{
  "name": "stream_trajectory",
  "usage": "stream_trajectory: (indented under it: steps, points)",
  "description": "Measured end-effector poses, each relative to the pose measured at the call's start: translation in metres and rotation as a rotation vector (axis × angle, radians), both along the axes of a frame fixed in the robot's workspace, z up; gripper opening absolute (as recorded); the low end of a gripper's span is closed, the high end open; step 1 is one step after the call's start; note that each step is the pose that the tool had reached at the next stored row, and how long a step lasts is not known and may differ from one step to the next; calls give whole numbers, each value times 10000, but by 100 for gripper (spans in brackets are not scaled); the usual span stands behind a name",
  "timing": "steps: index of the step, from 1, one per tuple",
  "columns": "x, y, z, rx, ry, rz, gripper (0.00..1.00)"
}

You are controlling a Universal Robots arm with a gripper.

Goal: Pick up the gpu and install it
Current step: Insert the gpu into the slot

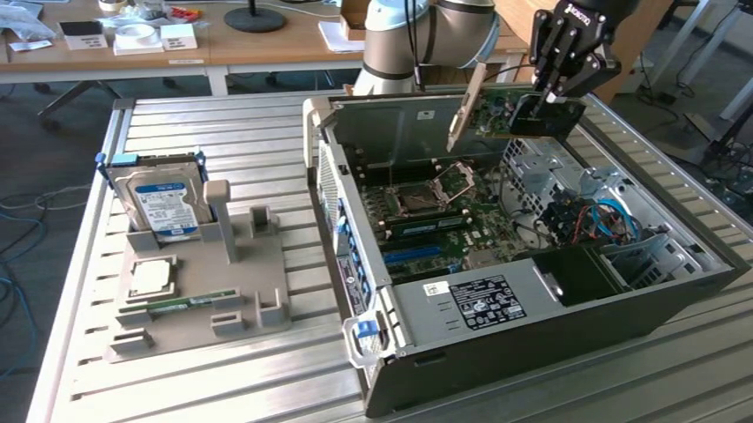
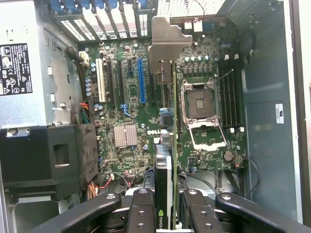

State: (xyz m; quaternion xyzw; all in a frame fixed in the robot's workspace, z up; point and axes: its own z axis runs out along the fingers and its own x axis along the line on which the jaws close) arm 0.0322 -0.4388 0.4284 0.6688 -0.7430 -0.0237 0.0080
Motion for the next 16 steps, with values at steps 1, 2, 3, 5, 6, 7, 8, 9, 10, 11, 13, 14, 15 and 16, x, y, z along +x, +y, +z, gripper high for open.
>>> stream_trajectory:
  steps: [1,2,3,5,6,7,8,9,10,11,13,14,15,16]
  points:
    - [0,0,0,0,0,1,27]
    - [0,0,0,-1,0,0,27]
    - [0,0,0,0,0,0,27]
    - [0,0,0,0,0,1,27]
    - [0,0,-1,0,-1,9,27]
    - [0,0,-2,1,0,38,27]
    - [0,0,-3,1,0,88,27]
    - [0,0,-4,1,0,155,27]
    - [0,0,-5,1,-1,228,27]
    - [0,0,-6,1,0,306,27]
    - [0,0,-7,0,0,467,27]
    - [0,0,-7,0,0,496,27]
    - [0,0,-7,-1,0,495,27]
    - [0,0,-7,0,0,497,27]
